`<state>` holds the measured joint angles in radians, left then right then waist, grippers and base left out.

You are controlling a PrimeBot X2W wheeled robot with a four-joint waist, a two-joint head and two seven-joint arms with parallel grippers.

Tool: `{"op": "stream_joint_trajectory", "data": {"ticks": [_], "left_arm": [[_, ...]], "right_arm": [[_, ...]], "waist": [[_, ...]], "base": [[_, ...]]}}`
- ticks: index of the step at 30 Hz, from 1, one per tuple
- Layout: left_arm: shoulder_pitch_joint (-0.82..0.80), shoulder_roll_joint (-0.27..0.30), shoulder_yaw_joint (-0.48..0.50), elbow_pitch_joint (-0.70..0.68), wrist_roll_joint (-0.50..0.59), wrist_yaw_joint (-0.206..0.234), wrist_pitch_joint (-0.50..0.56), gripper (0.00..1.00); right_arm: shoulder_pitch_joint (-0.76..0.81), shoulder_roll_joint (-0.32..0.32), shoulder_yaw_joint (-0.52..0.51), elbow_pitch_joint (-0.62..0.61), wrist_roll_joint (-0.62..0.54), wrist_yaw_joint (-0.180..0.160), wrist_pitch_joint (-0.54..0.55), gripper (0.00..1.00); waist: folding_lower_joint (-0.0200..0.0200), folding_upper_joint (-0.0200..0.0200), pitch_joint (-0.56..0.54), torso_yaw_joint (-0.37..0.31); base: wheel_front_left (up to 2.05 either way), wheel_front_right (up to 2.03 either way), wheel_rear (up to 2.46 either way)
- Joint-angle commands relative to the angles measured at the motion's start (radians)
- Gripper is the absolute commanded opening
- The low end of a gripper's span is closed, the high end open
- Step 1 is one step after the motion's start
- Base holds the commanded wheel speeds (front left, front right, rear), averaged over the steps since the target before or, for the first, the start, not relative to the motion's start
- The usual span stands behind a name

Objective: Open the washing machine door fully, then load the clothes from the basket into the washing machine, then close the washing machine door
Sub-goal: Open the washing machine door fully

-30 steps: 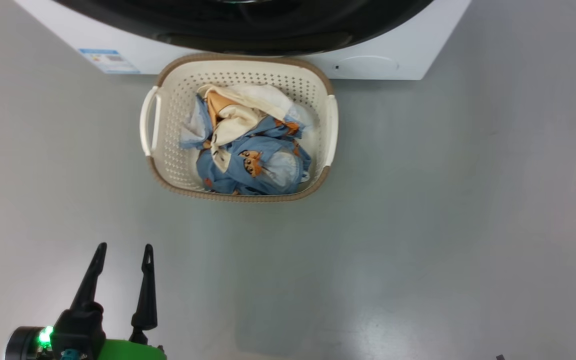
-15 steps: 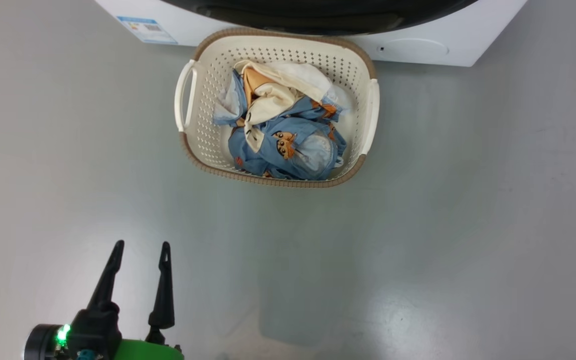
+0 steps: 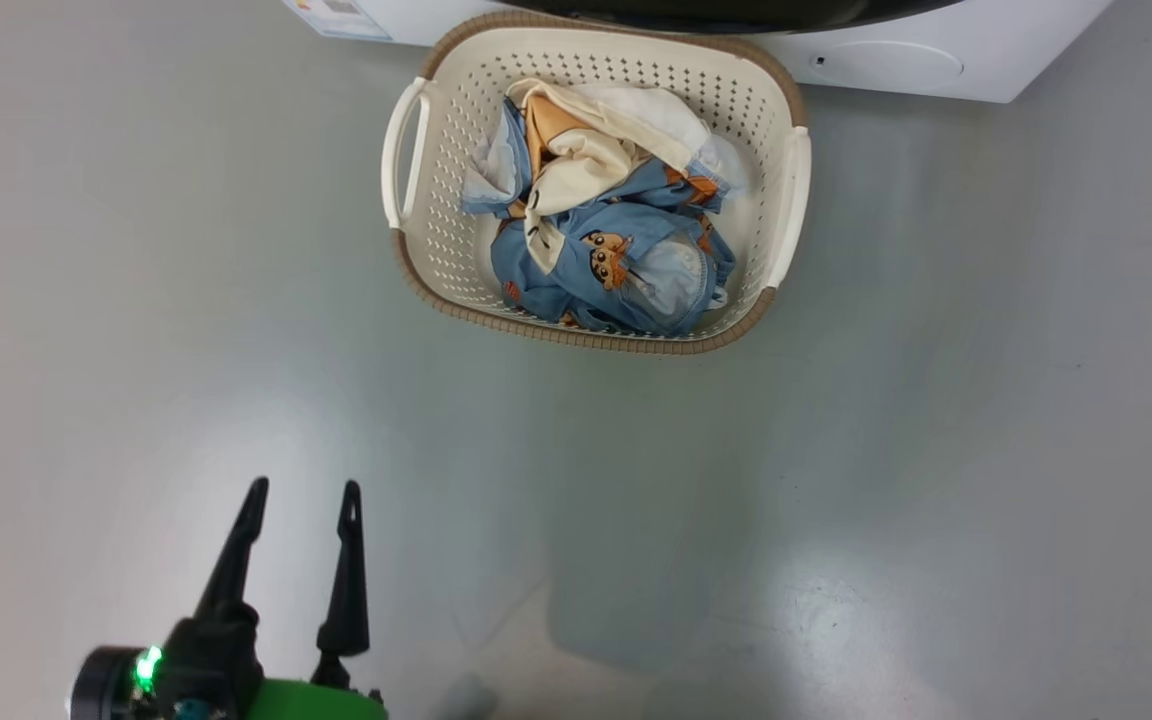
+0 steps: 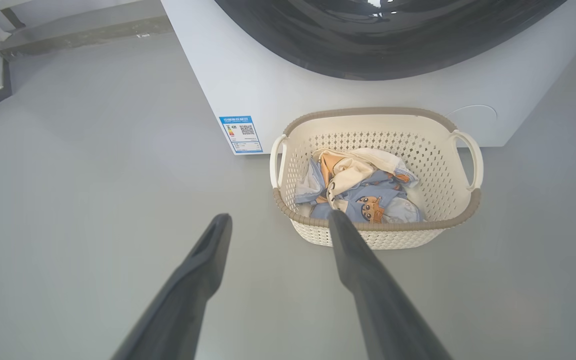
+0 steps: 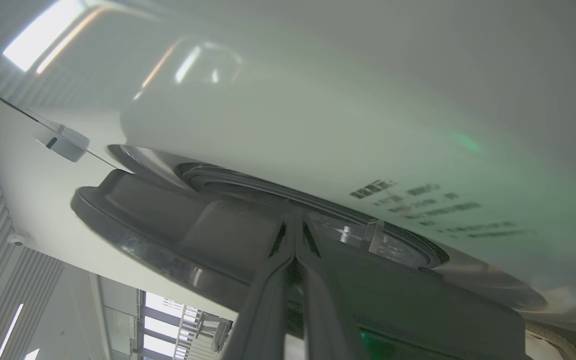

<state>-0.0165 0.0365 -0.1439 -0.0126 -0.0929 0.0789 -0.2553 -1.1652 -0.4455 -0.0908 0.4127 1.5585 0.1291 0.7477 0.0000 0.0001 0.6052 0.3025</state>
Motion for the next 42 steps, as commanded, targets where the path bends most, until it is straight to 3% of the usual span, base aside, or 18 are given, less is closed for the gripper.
{"op": "stream_joint_trajectory", "data": {"ticks": [1,17,42], "left_arm": [[0.037,0.014,0.024,-0.014,-0.011,0.007,-0.006,1.00],[0.052,0.014,-0.033,-0.014,-0.045,0.033,-0.006,1.00],[0.013,0.014,0.024,-0.010,-0.044,0.041,-0.006,1.00]], "right_arm": [[-0.028,0.001,0.010,-0.034,-0.005,0.002,0.007,0.00],[-0.076,-0.017,0.058,-0.021,-0.030,0.002,0.034,0.00],[-0.026,0.009,0.162,-0.056,0.020,0.002,0.201,0.00]], "waist": [[0.0000,-0.0001,0.006,0.010],[0.0000,-0.0001,0.037,0.038],[0.0000,-0.0001,0.014,-0.011]], "base": [[0.00,0.00,0.00],[0.00,0.00,0.00],[0.00,0.00,0.00]]}}
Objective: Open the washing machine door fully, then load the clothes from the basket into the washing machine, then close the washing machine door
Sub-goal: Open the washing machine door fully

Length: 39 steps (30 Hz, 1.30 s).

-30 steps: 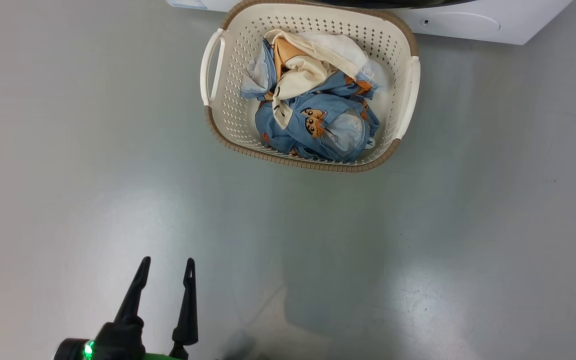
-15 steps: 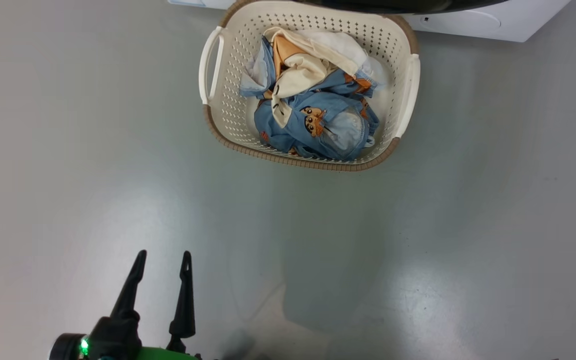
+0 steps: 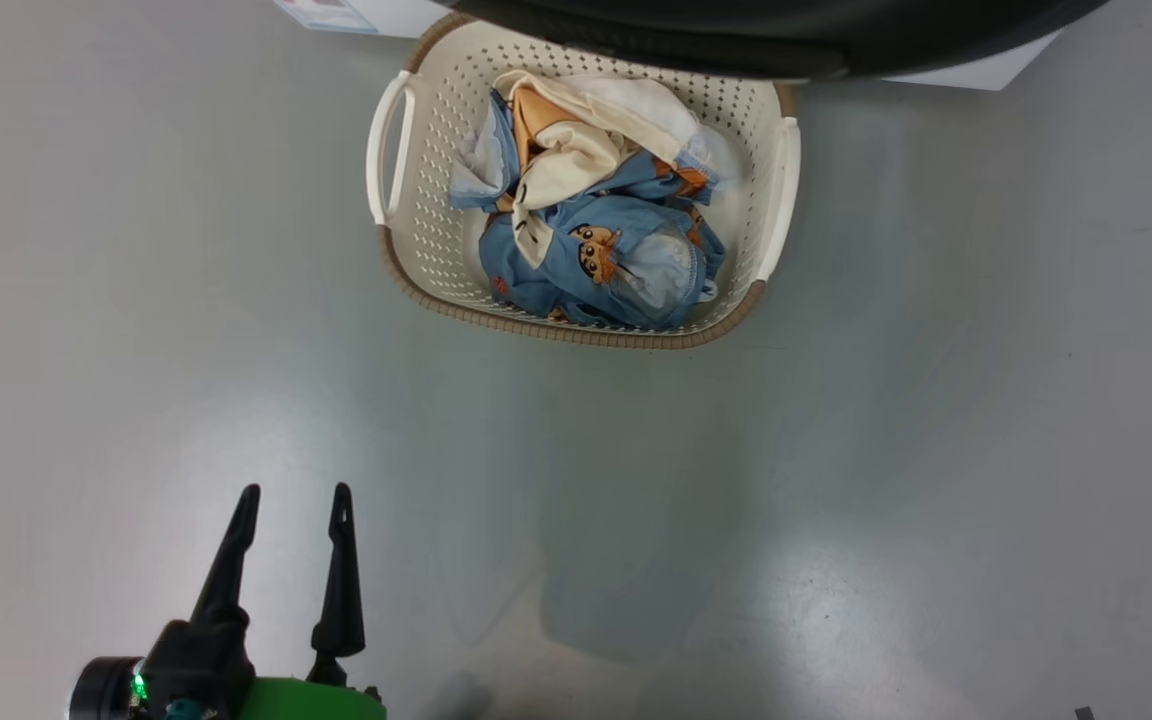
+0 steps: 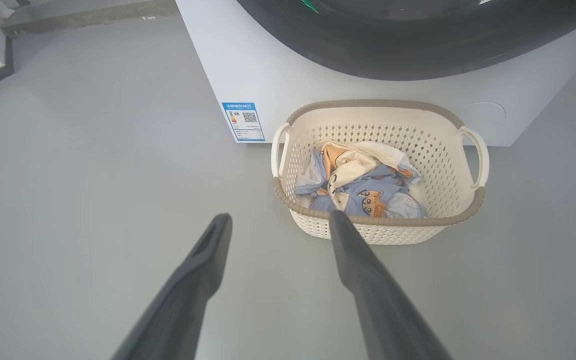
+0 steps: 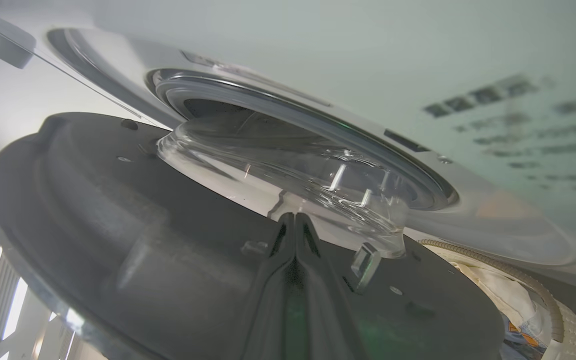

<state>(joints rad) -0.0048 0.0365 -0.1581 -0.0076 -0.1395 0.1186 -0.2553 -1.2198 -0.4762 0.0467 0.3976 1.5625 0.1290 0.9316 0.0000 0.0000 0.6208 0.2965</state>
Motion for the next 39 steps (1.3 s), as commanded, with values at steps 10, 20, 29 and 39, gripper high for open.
{"op": "stream_joint_trajectory", "data": {"ticks": [10,20,29,39], "left_arm": [[-0.005,0.014,0.061,-0.011,0.009,-0.003,-0.006,1.00],[-0.015,0.014,0.084,-0.009,0.014,-0.010,-0.006,1.00],[-0.029,0.014,0.077,-0.001,-0.010,-0.003,-0.006,1.00],[-0.058,0.014,0.033,0.039,-0.072,0.002,-0.006,1.00]], "right_arm": [[0.080,0.082,0.062,-0.115,0.041,0.002,0.069,0.00],[0.181,0.139,0.146,-0.227,0.055,0.002,0.157,0.00],[0.264,0.190,0.206,-0.304,0.047,0.002,0.187,0.00],[0.355,0.243,0.266,-0.309,0.008,0.002,0.167,0.00]], "waist": [[0.0000,0.0000,-0.007,-0.035],[0.0000,0.0000,-0.044,-0.058],[0.0000,0.0000,-0.106,-0.054],[0.0000,0.0000,-0.211,-0.007]], "base": [[0.00,0.00,0.00],[0.00,0.00,0.00],[0.00,0.00,0.00],[0.00,0.00,0.00]]}}
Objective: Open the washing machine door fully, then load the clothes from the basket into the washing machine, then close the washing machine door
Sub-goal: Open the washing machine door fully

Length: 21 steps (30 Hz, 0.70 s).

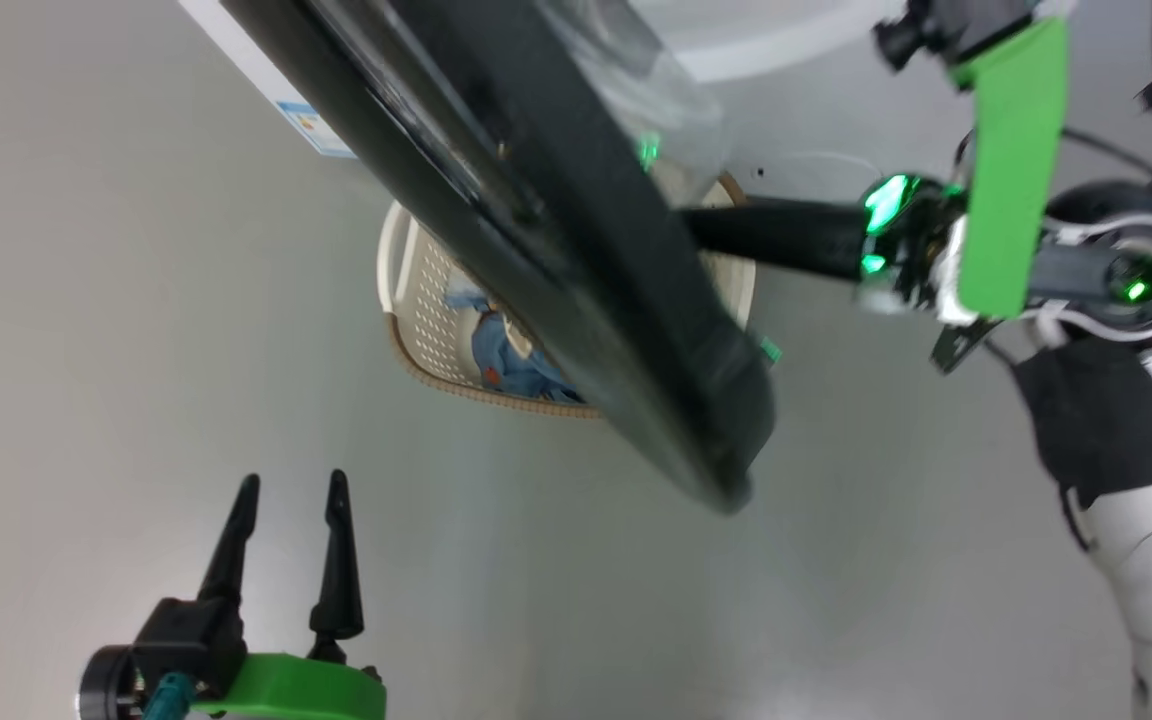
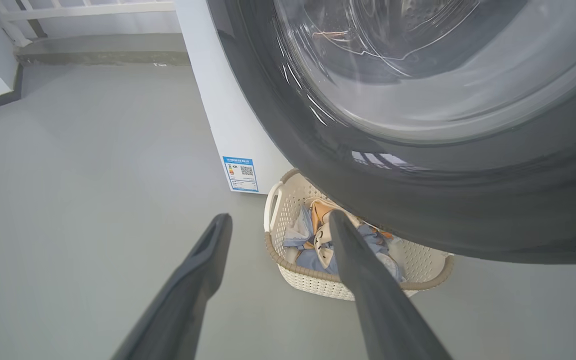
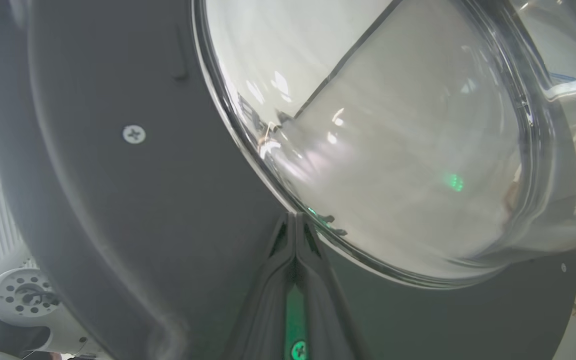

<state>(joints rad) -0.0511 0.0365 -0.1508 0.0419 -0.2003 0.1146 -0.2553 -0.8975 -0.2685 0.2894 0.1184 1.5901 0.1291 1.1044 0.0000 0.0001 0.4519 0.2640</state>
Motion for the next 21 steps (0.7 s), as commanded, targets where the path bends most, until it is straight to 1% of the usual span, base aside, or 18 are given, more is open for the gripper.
{"op": "stream_joint_trajectory", "data": {"ticks": [1,5,9,13,21], "left_arm": [[-0.014,0.014,0.018,-0.006,-0.017,0.006,-0.006,1.00],[-0.020,0.014,-0.002,0.003,-0.037,0.009,-0.006,1.00],[-0.018,0.014,0.000,0.011,-0.045,0.008,-0.006,1.00],[-0.013,0.014,0.011,0.026,-0.052,-0.002,-0.006,1.00],[-0.017,0.014,0.012,0.037,-0.065,-0.016,-0.006,1.00]], "right_arm": [[0.044,0.042,0.030,-0.028,-0.021,0.002,-0.008,0.00],[0.084,0.068,0.057,-0.019,-0.031,0.002,-0.023,0.00],[0.116,0.101,0.083,-0.008,-0.038,0.002,-0.043,0.00],[0.143,0.132,0.096,0.006,-0.039,0.002,-0.073,0.00],[0.174,0.167,0.124,0.034,-0.045,0.002,-0.117,0.00]], "waist": [[0.0000,-0.0001,-0.053,0.030],[0.0000,-0.0001,-0.096,0.043],[0.0000,-0.0001,-0.137,0.044],[0.0000,-0.0001,-0.176,0.047],[0.0000,-0.0001,-0.221,0.050]], "base": [[0.00,0.00,0.00],[0.00,0.00,0.00],[0.00,0.00,0.00],[0.00,0.00,0.00],[0.00,0.00,0.00]]}}
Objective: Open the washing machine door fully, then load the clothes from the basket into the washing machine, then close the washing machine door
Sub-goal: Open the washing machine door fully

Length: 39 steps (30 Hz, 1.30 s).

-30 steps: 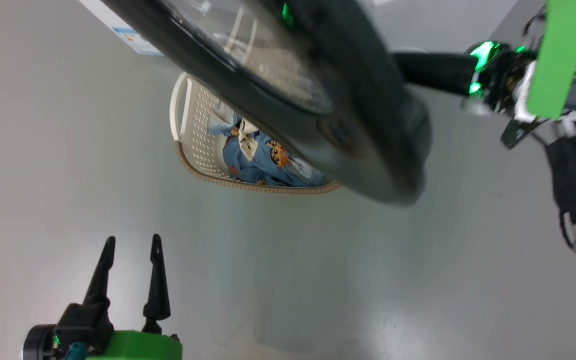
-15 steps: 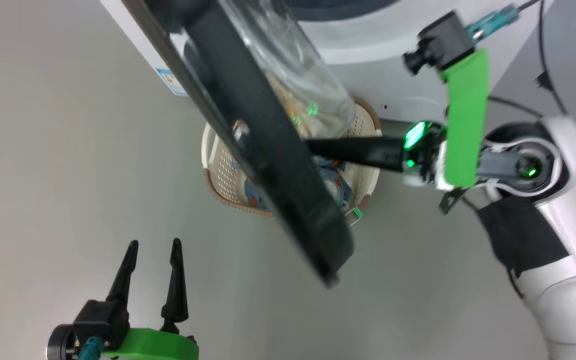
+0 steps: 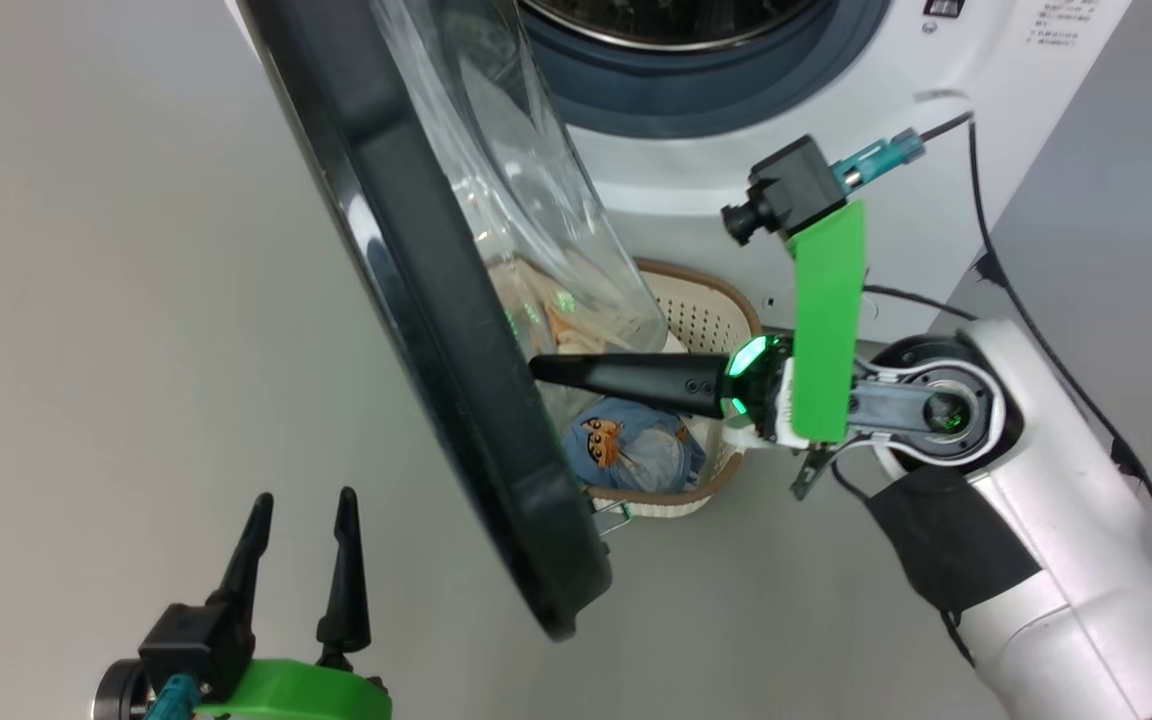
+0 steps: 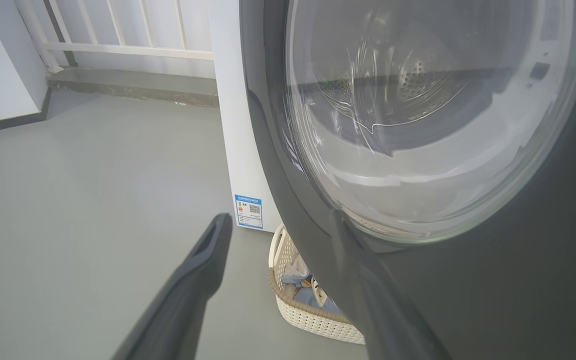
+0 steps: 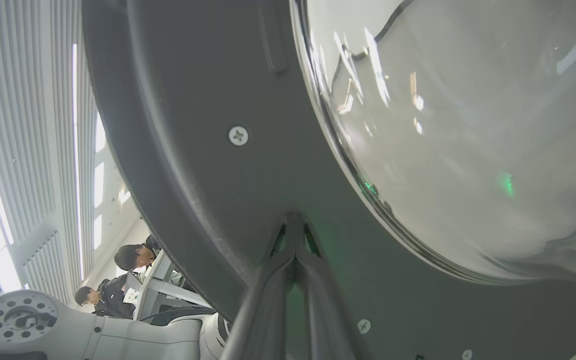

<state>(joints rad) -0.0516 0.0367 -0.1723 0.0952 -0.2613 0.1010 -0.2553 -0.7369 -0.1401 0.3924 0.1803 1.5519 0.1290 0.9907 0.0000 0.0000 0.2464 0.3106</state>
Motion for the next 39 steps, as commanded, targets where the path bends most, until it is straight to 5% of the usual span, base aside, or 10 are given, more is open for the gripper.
{"op": "stream_joint_trajectory", "data": {"ticks": [1,19,27,30,32,39], "left_arm": [[-0.018,0.014,0.032,-0.015,-0.006,-0.004,-0.006,1.00],[-0.014,0.014,0.012,0.004,-0.038,-0.011,-0.006,1.00],[-0.004,0.013,0.038,0.012,-0.026,-0.021,-0.006,1.00],[-0.001,0.013,0.055,0.015,-0.018,-0.026,-0.006,1.00],[0.004,0.013,0.068,0.015,-0.013,-0.029,-0.006,1.00],[0.015,0.013,0.095,0.012,0.001,-0.035,-0.006,1.00]], "right_arm": [[0.017,0.042,0.026,-0.023,-0.009,0.002,-0.010,0.00],[0.064,0.075,0.131,0.063,-0.045,0.002,-0.187,0.00],[0.077,0.005,0.168,-0.034,-0.086,0.002,-0.281,0.01],[0.084,-0.038,0.185,-0.083,-0.102,0.002,-0.327,0.40],[0.087,-0.068,0.201,-0.115,-0.118,0.002,-0.362,0.95],[0.097,-0.155,0.232,-0.208,-0.145,0.002,-0.503,1.00]], "waist": [[0.0000,0.0000,-0.021,0.004],[0.0000,0.0000,-0.092,0.007],[0.0000,0.0000,-0.127,-0.019],[0.0000,0.0000,-0.137,-0.033],[0.0000,0.0000,-0.143,-0.044],[0.0000,0.0000,-0.157,-0.077]], "base": [[0.00,0.00,0.00],[0.00,0.00,0.00],[0.00,0.00,0.00],[0.00,0.00,0.00],[0.00,0.00,0.00],[0.00,0.00,0.00]]}}
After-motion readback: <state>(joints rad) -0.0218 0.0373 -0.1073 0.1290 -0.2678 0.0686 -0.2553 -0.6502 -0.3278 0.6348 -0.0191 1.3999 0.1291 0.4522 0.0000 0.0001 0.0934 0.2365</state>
